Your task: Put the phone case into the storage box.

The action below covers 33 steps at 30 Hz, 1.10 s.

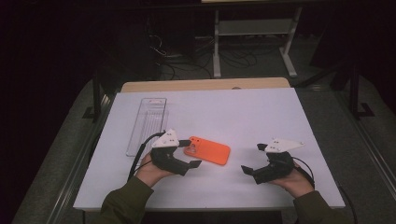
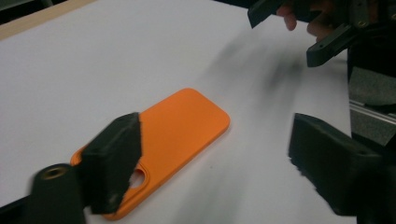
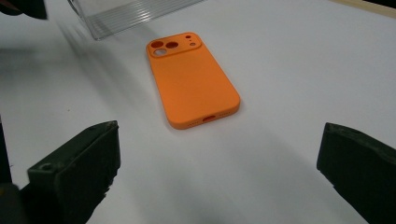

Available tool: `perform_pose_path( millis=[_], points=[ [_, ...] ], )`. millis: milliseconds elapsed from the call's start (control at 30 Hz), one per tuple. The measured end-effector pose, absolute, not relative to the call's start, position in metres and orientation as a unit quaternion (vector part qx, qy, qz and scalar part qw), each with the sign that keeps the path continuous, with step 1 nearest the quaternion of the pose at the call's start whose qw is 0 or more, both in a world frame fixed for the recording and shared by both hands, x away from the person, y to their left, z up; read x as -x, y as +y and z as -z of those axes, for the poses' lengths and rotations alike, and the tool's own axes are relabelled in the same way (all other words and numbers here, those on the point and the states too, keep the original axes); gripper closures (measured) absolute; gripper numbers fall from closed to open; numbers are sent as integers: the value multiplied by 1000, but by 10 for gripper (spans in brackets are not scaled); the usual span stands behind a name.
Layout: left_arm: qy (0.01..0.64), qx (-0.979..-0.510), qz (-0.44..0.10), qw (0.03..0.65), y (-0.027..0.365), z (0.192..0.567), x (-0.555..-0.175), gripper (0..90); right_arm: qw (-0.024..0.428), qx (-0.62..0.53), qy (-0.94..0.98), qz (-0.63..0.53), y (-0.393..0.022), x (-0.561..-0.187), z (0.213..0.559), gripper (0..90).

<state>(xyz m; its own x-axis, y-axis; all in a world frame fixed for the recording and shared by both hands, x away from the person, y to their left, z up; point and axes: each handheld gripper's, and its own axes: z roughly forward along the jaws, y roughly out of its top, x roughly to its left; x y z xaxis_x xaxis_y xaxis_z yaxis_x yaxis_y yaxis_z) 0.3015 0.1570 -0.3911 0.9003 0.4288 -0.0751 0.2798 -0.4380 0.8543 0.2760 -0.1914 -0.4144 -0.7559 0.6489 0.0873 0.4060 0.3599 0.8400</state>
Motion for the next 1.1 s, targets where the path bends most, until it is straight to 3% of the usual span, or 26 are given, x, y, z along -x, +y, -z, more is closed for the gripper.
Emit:
perform_pose_path(
  millis=[733,1100],
  points=[
    [266,-867,-88,411,143,424,-306,894,128,-327,813,-464,-192,-276,414,0],
    [292,-876,-121,365,143,434,-311,900,129,-327,813,-464,-193,-276,414,0]
  ],
)
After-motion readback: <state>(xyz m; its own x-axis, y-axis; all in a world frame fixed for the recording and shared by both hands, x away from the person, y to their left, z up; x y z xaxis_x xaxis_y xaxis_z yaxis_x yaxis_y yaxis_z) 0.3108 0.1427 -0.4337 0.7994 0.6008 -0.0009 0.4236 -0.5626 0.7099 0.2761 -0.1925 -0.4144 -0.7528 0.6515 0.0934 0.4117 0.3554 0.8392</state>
